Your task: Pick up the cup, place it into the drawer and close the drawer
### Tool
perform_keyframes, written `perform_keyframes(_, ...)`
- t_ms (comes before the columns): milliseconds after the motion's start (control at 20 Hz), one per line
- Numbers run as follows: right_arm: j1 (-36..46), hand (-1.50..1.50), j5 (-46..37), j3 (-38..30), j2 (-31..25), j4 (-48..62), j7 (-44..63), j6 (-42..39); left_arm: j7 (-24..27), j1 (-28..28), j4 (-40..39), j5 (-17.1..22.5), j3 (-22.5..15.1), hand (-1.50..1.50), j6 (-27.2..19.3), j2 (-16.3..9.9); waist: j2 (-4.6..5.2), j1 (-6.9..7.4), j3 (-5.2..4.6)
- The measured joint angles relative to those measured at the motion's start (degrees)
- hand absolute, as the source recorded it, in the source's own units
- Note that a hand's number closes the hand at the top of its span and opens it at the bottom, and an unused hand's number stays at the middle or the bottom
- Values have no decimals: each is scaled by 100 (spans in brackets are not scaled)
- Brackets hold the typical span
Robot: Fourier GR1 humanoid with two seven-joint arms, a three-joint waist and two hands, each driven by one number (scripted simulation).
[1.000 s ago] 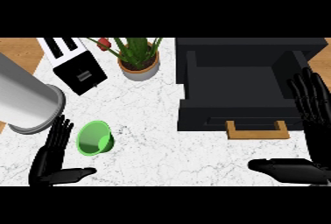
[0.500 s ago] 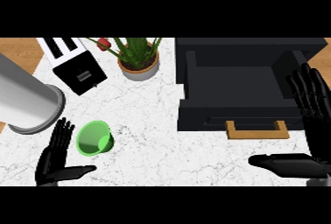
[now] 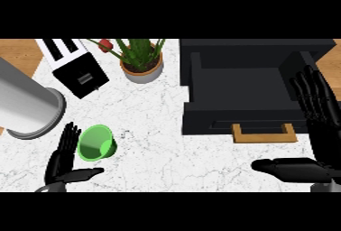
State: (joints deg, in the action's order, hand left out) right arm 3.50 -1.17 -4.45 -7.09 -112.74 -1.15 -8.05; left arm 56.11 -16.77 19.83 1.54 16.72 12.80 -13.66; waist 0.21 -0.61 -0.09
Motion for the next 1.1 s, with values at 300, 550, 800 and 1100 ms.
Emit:
perform_keyframes(300,-90,-150,77,-43,-9,-83,13,-74,130,-291,-427,-55,3,-150,-52,-24,3,-15,-2)
perform_keyframes(550,-110,-150,116,-56,-27,-132,53,-132,156,-521,-610,-48,24,-150,-50,4,5,-26,-2)
perform_keyframes(800,67,-150,76,-47,-21,12,123,-101,132,-655,-660,18,53,-150,107,39,15,-31,-7)
perform_keyframes(1100,80,-150,195,-182,-102,168,-4,-211,120,-705,-651,20,-6,-150,349,156,25,-51,-9)
